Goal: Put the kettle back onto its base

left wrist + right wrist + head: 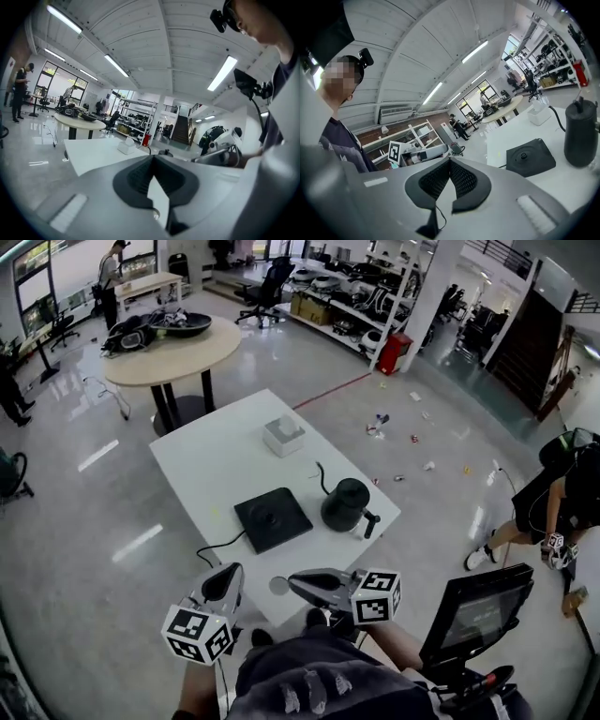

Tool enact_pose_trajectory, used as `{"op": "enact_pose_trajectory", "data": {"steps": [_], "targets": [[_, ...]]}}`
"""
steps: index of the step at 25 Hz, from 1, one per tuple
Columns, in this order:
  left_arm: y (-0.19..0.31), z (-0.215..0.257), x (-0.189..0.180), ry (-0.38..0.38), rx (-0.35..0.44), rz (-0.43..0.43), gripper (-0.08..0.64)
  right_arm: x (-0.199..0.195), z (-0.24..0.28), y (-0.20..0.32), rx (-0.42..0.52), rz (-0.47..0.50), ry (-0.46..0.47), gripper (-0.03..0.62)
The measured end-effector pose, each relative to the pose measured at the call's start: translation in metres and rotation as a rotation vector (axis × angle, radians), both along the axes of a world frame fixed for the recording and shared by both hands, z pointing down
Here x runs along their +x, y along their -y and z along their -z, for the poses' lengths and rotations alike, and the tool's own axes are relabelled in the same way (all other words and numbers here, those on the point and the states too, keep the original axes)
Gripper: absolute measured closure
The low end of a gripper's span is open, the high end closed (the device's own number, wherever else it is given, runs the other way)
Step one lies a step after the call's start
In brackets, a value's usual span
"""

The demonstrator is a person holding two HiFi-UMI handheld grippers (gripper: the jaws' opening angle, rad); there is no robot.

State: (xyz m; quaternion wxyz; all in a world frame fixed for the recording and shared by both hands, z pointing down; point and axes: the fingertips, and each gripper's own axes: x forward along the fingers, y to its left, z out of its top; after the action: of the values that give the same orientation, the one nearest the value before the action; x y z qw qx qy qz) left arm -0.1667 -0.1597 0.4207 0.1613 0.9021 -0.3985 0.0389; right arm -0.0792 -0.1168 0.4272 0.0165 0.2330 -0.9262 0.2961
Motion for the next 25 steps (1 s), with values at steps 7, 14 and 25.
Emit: {"op": "enact_pose_trajectory", "data": {"steps": [7,14,25], "targets": [[-0.004,-0.005,-0.013,0.073,-0.056,0.068,0.560,-0.005,0.003,0.019,0.016,0.061,0.035,0.591],[0.020,-0.009,0.018,0.094,-0.102,0.100,0.560,0.015,0.002,0.050,0.004,0.110,0.065,0.591],[0.049,-0.022,0.072,0.158,-0.162,0.023,0.560,0.092,-0.016,0.095,-0.002,-0.040,0.064,0.590]]}}
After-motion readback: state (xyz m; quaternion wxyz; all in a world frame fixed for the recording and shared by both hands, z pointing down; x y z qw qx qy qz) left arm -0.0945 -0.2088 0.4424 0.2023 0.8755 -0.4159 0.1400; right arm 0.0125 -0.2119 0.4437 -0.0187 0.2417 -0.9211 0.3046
